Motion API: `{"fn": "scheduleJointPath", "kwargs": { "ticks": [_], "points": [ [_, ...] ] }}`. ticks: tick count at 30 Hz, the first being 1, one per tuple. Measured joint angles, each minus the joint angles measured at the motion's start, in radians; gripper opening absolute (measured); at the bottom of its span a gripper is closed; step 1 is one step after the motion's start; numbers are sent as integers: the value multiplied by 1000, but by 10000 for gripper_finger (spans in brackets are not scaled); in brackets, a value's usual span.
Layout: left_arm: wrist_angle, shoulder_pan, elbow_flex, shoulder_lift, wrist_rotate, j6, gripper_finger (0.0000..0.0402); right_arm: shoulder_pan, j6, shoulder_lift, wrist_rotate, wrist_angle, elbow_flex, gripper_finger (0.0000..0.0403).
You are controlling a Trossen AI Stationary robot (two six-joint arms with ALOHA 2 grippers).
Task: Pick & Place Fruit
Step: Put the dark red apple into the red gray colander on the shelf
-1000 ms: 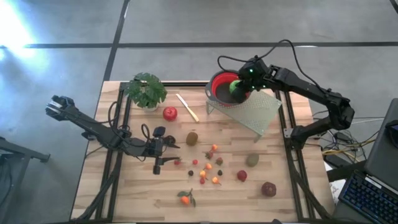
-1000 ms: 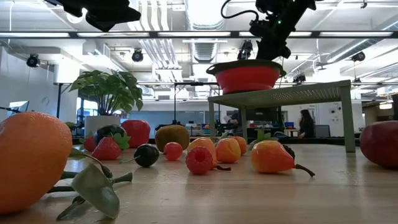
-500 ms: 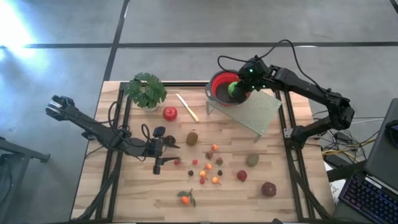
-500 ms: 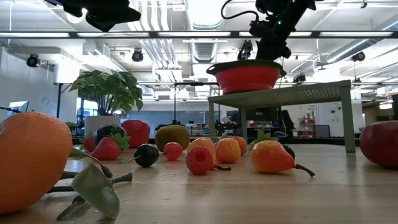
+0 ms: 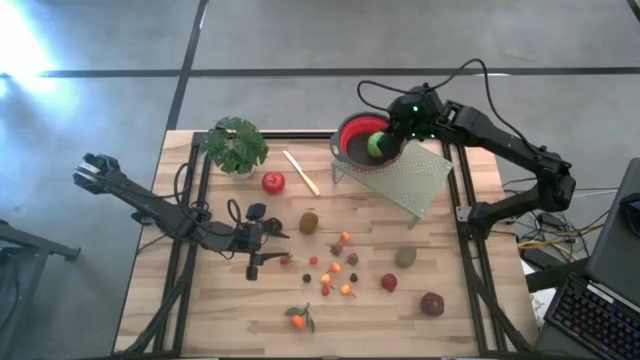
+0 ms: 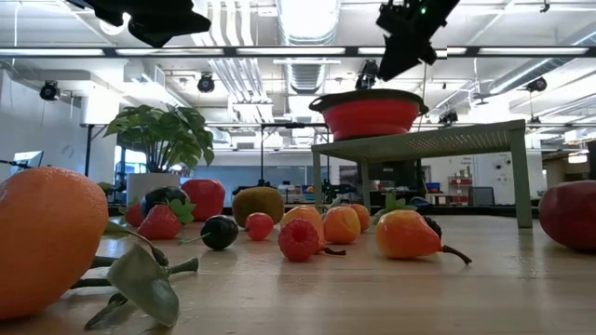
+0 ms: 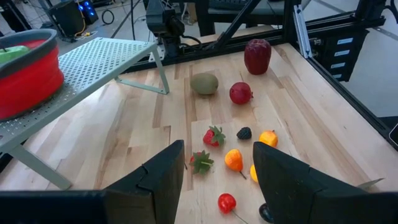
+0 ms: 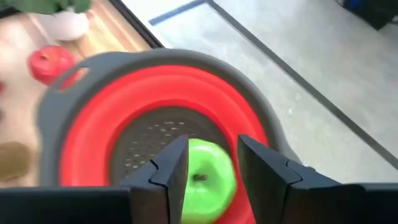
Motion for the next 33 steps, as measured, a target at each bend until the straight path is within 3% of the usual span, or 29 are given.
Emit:
{"fn": "scheduleJointPath", "kwargs": {
  "ticks": [14,21,33],
  "points": [
    [6,0,0,0,0,-31,197,275,-7,-37,10,-5,-3,97],
    [16,0,0,0,0,-48,197,480,4,-38,149,-11,-4,69],
    [18,0,0,0,0,-48,197,749,276,-38,169,-207,-12,44]
  ]
}}
